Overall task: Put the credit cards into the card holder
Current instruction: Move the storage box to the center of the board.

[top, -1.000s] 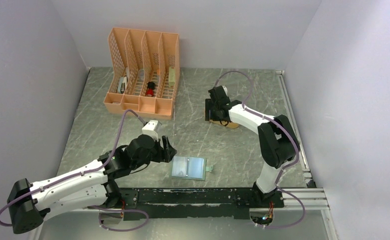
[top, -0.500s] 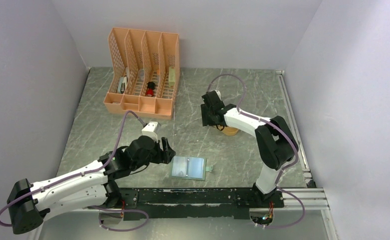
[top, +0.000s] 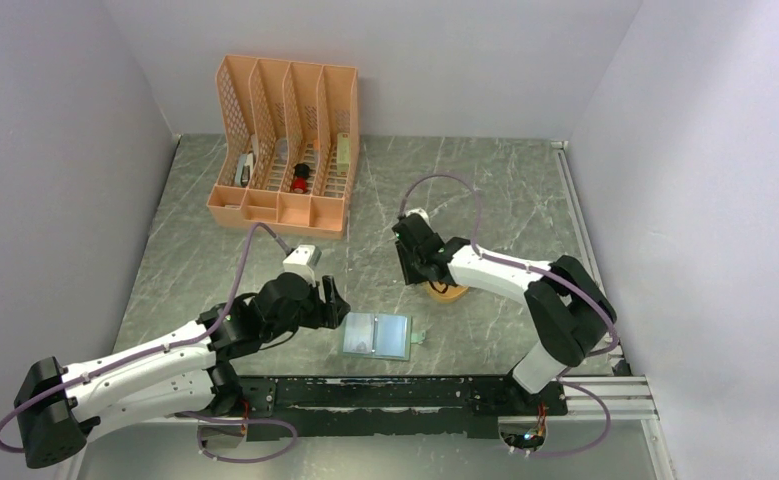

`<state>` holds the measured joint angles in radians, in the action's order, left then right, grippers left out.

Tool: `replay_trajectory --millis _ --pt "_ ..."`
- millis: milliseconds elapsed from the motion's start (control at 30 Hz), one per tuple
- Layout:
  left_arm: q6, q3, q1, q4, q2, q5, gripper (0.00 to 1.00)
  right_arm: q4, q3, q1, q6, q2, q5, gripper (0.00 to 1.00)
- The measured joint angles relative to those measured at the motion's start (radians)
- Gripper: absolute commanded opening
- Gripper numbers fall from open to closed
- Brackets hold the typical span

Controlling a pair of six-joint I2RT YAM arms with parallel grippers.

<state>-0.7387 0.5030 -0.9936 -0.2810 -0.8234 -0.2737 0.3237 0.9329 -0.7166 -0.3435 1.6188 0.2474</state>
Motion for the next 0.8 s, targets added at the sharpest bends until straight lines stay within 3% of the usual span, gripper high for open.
replay_trajectory --millis 167,400,800 --pt "-0.011 -0.009 0.0 0.0 0.0 0.0 0.71 0.003 -0.048 -0.058 0.002 -0.051 -0.023 0.34" --pt "-0.021 -0.015 0.0 0.015 -0.035 0.006 0.7 0.002 -0.105 -0.086 0.037 -0.114 -0.037 0.17" --pt "-0.02 0.013 0.0 0.032 -0.117 0.014 0.7 0.002 -0.12 -0.141 0.092 -0.129 -0.035 0.0"
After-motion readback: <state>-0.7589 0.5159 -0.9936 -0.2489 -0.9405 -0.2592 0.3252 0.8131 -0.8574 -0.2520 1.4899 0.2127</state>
